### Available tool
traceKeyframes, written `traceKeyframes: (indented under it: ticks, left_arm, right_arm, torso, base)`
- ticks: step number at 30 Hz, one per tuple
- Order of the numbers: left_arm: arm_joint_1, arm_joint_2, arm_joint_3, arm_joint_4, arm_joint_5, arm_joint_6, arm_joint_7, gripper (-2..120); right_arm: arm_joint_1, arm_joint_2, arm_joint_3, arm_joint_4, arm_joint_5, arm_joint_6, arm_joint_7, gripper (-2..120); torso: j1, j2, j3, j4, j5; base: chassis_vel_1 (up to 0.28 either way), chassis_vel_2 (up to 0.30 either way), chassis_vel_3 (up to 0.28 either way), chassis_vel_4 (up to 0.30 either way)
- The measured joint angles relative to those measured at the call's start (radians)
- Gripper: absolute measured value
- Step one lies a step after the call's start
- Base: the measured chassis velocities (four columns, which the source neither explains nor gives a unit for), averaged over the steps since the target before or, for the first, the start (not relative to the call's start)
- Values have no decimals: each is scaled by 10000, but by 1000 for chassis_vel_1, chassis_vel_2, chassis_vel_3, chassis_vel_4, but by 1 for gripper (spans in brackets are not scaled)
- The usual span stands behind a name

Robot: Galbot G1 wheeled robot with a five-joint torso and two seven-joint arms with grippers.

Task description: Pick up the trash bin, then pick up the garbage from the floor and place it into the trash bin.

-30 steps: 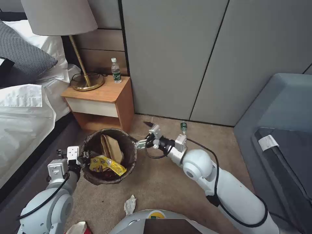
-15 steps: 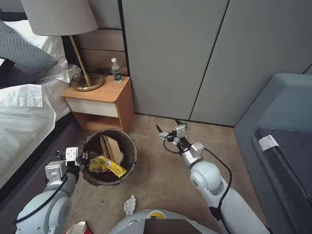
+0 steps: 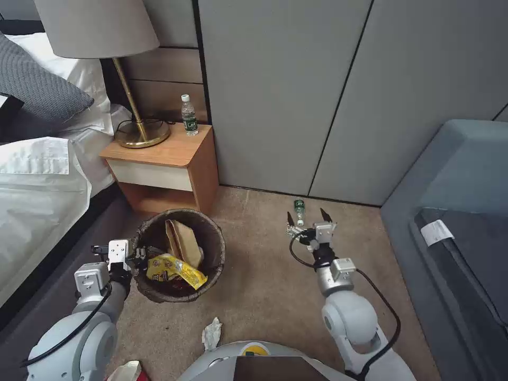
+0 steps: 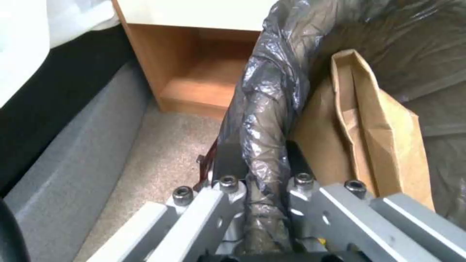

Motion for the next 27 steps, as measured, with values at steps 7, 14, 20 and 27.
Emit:
traceKeyframes:
  ticks: [7,14,20,27]
  left_arm:
    - [-14,1,6,-6,32,-4,63,3]
    - [-144,17,107,-18,131,-36,198,3]
    - [-236,70,103,-10,118,-41,262,3]
    - [-268,67,84,27,75,-87,297,3]
  right_arm:
    - [-509,314,348,225,-219,259,-4,100]
    - [-1471,1007,818,498,-531,812,64,100]
    - [-1467,1275,925,540,-645,829,139,100]
    - [-1354,1493,887,564,-751,759,143,100]
  torso:
    - [0,0,1,2,-1]
    - [0,0,1,0,1]
    - [0,0,1,1,0]
    - [0,0,1,1,1]
  base:
    - [0,0,0,0]
    - [0,0,0,0]
    - [0,0,0,0]
    - [0,0,0,0]
